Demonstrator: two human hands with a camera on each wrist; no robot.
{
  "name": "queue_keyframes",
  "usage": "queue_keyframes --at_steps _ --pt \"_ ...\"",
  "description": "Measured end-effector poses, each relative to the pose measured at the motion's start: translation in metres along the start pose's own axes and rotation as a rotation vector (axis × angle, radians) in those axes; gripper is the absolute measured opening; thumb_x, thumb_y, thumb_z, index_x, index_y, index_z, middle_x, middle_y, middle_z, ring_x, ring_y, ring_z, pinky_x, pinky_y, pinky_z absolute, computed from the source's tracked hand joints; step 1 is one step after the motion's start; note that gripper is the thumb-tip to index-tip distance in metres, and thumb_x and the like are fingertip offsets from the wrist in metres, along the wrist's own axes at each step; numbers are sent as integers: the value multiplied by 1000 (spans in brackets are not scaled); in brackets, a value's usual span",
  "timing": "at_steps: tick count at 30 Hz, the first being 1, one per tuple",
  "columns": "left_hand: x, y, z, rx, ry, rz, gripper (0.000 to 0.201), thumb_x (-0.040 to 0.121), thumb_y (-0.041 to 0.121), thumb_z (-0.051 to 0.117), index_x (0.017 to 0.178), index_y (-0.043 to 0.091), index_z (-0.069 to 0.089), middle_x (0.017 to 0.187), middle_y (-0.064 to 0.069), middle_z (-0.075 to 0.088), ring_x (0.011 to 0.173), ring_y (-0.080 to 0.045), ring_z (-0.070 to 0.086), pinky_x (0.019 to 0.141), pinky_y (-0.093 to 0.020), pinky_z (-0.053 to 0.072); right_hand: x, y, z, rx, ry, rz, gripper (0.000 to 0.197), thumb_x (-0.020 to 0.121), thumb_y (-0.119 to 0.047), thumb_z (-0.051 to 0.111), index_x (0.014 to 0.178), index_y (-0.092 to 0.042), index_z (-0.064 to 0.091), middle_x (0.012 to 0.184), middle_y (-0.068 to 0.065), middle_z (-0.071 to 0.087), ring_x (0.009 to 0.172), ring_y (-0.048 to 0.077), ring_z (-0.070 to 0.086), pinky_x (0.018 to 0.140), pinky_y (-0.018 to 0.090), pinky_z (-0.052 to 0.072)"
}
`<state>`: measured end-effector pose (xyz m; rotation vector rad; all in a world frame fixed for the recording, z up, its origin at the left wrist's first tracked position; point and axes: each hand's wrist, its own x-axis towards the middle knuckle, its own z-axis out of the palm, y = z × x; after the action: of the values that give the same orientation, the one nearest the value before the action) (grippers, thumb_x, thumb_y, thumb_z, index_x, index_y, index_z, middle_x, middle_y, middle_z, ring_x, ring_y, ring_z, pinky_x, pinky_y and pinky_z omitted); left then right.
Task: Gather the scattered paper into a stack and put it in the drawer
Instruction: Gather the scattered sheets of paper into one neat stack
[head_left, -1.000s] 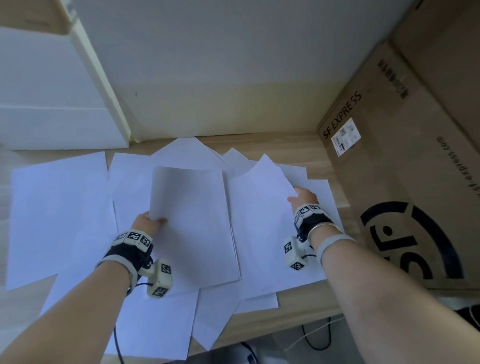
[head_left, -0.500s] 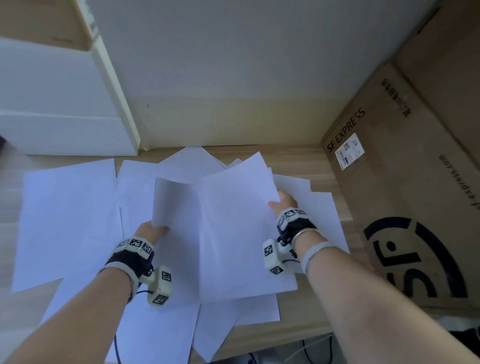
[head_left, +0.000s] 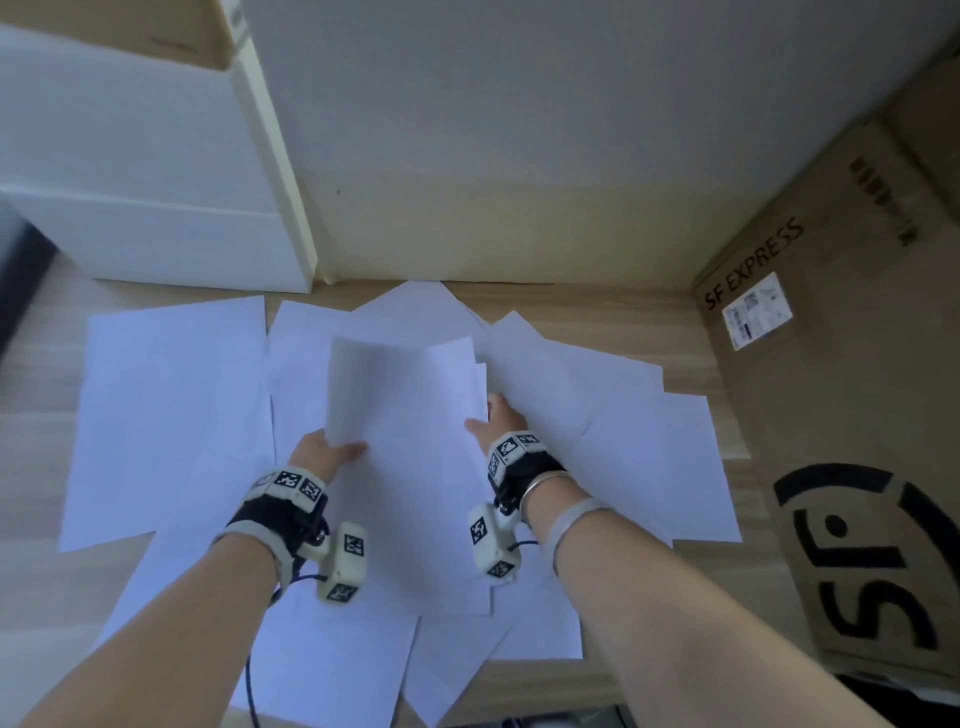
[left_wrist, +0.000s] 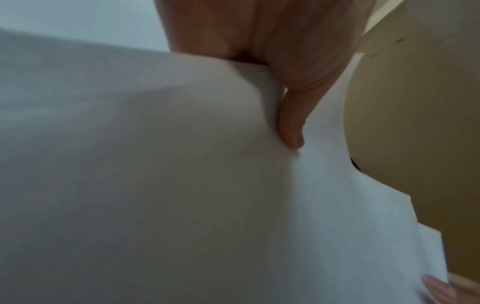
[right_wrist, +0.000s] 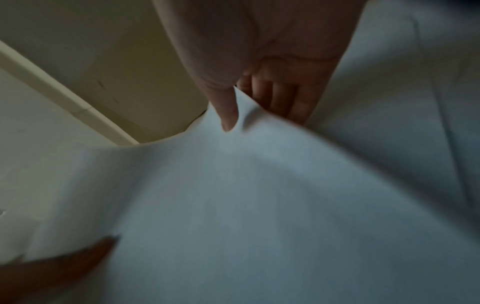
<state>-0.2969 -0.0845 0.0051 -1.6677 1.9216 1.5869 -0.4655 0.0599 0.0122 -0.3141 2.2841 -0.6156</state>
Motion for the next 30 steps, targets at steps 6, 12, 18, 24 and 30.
queue_keyframes --at_steps 6,12,18,24,30 --pt "4 -4 -23 -62 117 11 40 85 8 63 119 -12 55 122 -31 59 113 -41 58 85 -34 41 46 -11 -39 -167 99 -6 48 86 -19 62 130 -12 44 136 12 47 123 29 50 101 34 41" --pt "8 -12 -26 -77 130 -30 40 86 9 63 119 -12 55 122 -31 59 112 -41 58 83 -30 39 73 -33 -41 -341 87 19 83 77 -36 71 144 -19 26 144 11 34 135 32 32 108 44 35" --pt "12 -17 -23 -71 112 -45 40 86 11 63 119 -9 57 121 -29 61 110 -40 60 83 -31 41 80 -42 -21 -313 96 32 89 71 -31 79 140 -18 26 137 14 38 128 33 40 101 44 41" --pt "12 -13 -26 -55 89 -38 40 86 12 62 120 -9 56 121 -28 61 106 -38 60 82 -30 40 78 -33 -45 -257 82 30 59 86 -19 65 136 -5 36 134 17 52 126 33 49 96 38 45" --pt "8 -4 -25 -50 54 -20 42 85 13 64 121 -8 56 122 -27 61 111 -39 59 90 -36 43 67 4 -90 -398 108 222 54 82 -10 65 130 -5 40 129 19 55 120 36 53 96 41 48"
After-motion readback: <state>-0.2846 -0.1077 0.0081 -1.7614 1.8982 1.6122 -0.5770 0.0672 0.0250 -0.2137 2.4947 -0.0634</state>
